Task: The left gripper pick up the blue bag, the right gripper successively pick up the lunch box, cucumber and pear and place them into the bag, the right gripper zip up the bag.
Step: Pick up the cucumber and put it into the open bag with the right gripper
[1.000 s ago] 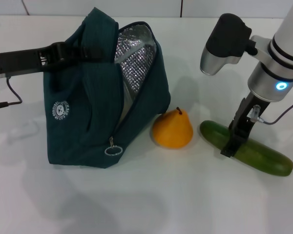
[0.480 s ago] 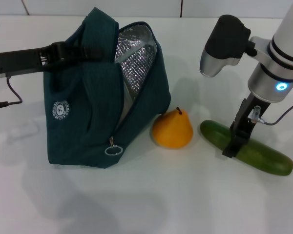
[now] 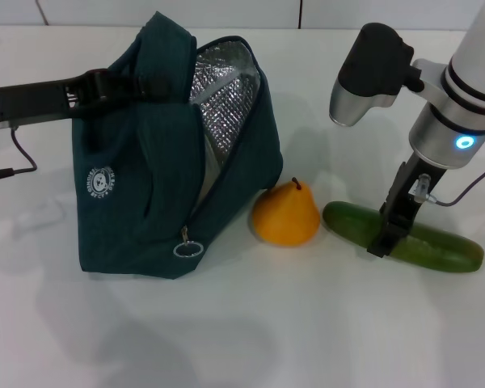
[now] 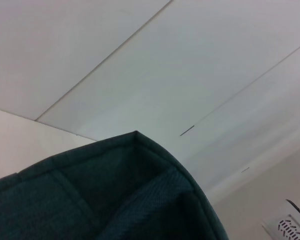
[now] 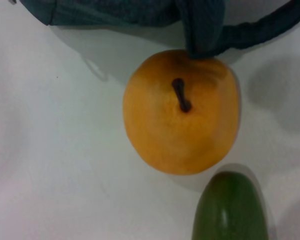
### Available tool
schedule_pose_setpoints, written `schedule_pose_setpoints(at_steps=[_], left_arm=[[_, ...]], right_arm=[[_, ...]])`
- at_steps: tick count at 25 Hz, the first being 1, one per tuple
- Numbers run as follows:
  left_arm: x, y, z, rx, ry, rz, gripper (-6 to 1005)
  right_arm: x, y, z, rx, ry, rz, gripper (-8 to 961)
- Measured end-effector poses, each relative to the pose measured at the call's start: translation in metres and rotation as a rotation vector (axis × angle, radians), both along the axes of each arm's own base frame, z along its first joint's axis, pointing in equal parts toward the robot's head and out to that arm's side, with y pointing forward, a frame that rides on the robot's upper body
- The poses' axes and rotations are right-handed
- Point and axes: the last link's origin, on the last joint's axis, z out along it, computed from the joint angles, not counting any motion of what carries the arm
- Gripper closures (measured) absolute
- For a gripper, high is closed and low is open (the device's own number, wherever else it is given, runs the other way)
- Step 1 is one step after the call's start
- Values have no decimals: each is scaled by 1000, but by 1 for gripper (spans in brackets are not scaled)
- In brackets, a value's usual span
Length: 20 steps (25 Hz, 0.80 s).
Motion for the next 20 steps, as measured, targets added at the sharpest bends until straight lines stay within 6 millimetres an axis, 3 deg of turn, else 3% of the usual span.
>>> schedule_pose_setpoints(at_steps=[8, 20], left_arm=[[-2, -1, 2, 6, -3, 6, 932], [-3, -2, 3, 7, -4, 8, 931]], right_arm=[[-6, -1, 5, -13, -2, 5, 323], [-9, 24, 67, 182, 77, -45, 324]])
